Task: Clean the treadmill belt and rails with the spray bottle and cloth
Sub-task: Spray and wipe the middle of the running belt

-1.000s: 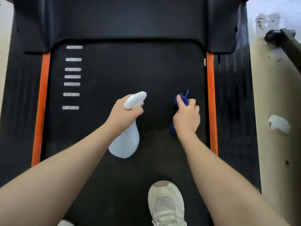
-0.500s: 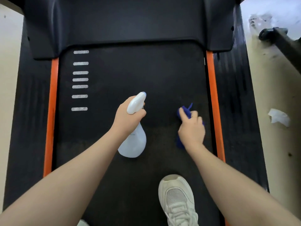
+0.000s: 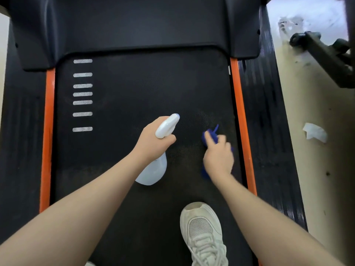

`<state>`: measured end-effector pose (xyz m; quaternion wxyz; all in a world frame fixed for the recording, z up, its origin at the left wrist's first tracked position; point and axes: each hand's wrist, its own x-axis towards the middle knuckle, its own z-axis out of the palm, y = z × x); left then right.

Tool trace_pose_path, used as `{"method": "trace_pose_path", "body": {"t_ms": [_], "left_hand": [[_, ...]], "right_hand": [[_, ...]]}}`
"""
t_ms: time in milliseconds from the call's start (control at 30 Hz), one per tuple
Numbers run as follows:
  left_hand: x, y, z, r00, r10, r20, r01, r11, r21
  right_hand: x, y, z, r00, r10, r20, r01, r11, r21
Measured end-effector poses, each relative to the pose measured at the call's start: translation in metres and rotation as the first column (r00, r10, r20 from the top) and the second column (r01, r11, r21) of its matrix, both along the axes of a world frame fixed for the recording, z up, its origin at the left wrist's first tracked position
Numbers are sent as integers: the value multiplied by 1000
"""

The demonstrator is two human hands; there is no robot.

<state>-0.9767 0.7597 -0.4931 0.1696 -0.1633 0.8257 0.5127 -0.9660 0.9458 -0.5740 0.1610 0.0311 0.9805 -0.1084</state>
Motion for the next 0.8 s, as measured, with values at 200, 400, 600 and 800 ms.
{"method": "trace_pose_path", "body": {"t_ms": [200, 400, 600, 800], "left_hand": [[-8, 10, -7, 999, -49, 20, 49, 999, -19], [-14, 18, -5, 992, -103, 75, 107, 993, -44], [-17, 50, -17, 927, -307, 214, 351, 912, -211], [-17, 86, -17, 899, -368, 237, 423, 868, -260]], "right_hand": [[-28, 31, -9, 954, 254, -160, -255, 967, 14], [-32, 4, 2, 995, 85, -55, -81, 994, 74], [-49, 60, 27, 999, -28, -27, 21, 967, -252], [-48, 101, 32, 990, -13, -140, -26, 961, -275]]}}
